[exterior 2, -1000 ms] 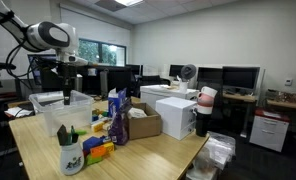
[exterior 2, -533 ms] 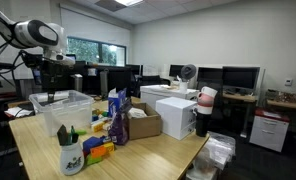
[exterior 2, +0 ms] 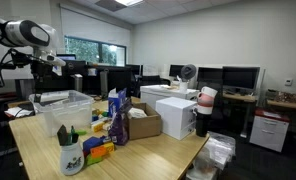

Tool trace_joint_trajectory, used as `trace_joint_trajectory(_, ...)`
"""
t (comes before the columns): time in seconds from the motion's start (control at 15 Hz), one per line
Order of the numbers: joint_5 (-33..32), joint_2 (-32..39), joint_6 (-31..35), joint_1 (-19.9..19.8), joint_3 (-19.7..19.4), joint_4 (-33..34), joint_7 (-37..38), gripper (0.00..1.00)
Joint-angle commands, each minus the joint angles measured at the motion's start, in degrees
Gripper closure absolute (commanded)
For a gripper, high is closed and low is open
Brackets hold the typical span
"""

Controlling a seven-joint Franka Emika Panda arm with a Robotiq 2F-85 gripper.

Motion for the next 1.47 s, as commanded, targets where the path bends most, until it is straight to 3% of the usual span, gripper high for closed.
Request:
trace_joint_trajectory(0.0,3.12,0.56,-1.26,0.55,0.03,-0.14,-5.82,0.98)
trace_joint_trajectory(0.53,3.11,2.92,-0.57,0.43,0.48,0.48,-9.74,0.99)
trace_joint_trajectory(1.4,10.24,5.12,4.47,2.70,-0.51,3.35,-31.80,0.98)
